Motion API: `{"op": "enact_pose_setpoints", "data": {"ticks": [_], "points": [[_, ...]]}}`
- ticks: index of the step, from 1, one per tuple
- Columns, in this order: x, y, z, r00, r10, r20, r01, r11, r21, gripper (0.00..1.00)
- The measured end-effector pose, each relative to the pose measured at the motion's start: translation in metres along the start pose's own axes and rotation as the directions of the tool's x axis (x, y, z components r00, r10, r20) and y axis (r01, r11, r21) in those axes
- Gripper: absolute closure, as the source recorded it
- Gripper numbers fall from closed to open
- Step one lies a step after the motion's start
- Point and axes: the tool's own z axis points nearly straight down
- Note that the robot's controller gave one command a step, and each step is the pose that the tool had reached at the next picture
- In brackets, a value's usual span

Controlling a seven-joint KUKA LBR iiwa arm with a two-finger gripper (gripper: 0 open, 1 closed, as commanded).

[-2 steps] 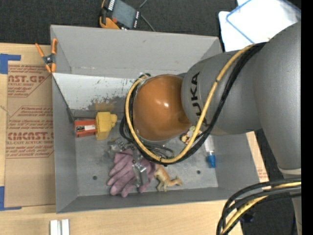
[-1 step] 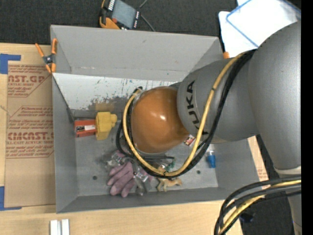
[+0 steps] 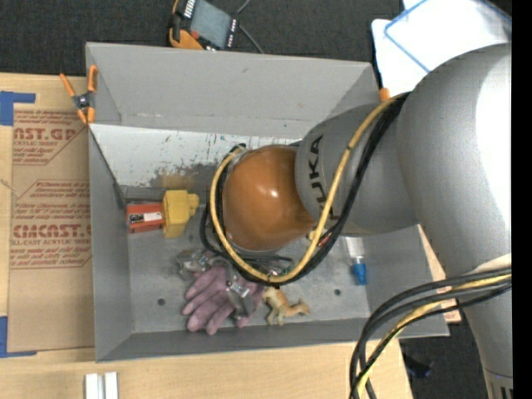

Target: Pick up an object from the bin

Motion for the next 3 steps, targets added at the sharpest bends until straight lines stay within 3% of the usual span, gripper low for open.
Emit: {"op": "enact_pose_setpoints", "data": {"ticks": [1,3], "points": [[0.001,-0.01,-0.001,0.999,-0.039,-0.001,0.039,0.999,0.0,1.0],[0.002,-0.009,-0.013,0.999,-0.039,-0.003,0.039,0.999,-0.003,1.0]]}}
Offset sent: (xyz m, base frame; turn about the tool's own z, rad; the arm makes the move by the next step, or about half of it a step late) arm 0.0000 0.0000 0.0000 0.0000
